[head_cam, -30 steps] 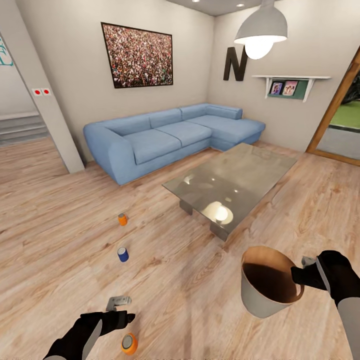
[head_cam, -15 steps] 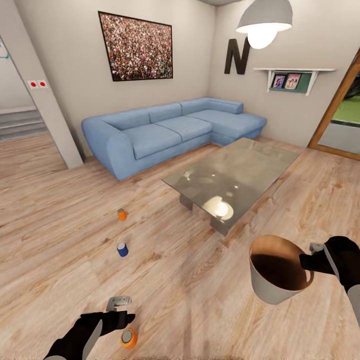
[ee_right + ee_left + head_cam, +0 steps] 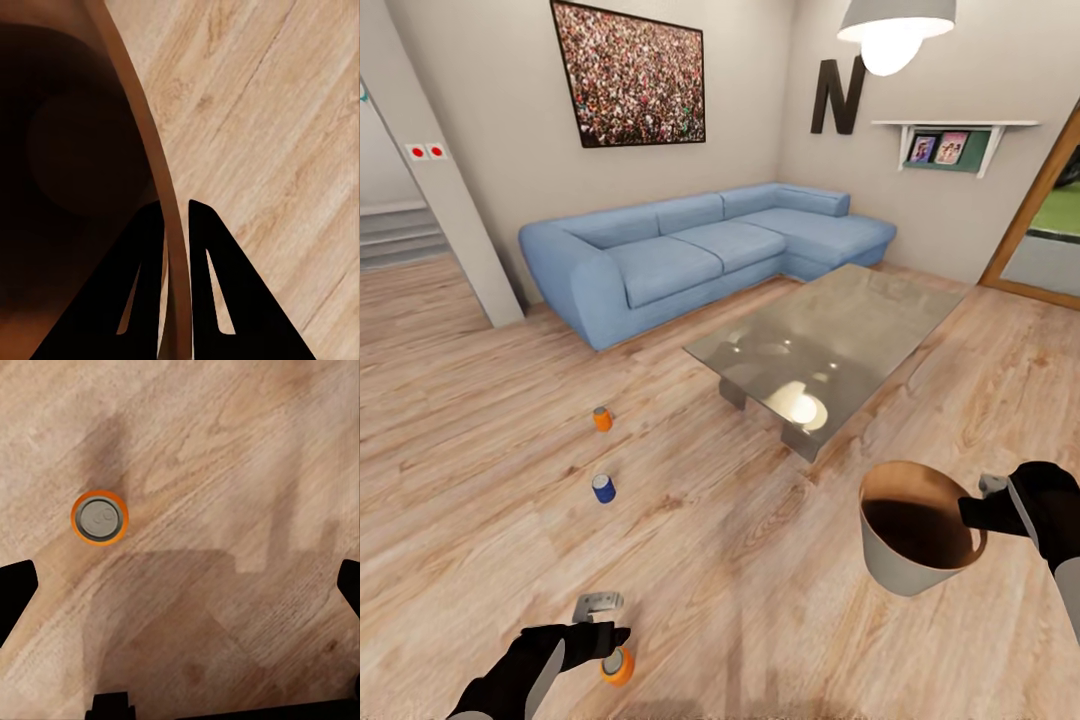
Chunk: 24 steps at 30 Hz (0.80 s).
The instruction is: Put the three can of soda from the living room inside the tash can in the kitchen.
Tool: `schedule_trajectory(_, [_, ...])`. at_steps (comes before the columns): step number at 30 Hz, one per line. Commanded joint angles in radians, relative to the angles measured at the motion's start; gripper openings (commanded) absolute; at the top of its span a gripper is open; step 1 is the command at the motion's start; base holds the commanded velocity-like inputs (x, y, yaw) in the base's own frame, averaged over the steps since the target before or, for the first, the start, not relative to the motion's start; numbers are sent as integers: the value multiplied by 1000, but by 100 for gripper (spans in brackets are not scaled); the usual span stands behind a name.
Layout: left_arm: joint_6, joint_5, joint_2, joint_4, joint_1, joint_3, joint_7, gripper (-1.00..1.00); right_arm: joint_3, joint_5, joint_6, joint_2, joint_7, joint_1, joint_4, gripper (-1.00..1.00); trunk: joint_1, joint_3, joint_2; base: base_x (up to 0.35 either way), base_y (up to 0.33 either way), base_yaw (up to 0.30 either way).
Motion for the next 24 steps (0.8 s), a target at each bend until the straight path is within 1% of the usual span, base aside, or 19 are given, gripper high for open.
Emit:
schedule_trajectory(1, [0, 0, 0, 0, 0, 0, 0, 100, 0, -11, 2, 0, 4, -1, 0, -100, 4, -5, -7, 0, 0, 0])
schedule_trajectory(9, [0, 11, 3, -9, -2, 6, 1, 100, 1, -11, 2, -1, 4, -5, 0, -100, 35, -42, -63, 0, 0, 0])
schedule_trajectory(14, [-12, 12, 20, -15, -6, 7, 2, 100, 2, -11, 2, -1, 4, -5, 0, -100, 54, -66, -98, 0, 0, 0])
schedule_trajectory(19, [-18, 13, 31, -25, -36, 7, 4, 100, 2, -11, 2, -1, 4, -5, 1, -100, 54, -74, -98, 0, 0, 0])
schedule_trajectory(20, [-16, 13, 33, -38, -49, 8, 4, 100, 2, -11, 2, -1, 3, -5, 1, -100, 54, -75, -98, 0, 0, 0])
schedule_trajectory(24, [-9, 12, 37, -91, -72, 8, 3, 100, 2, -11, 2, -1, 3, -5, 1, -100, 54, -81, -98, 0, 0, 0])
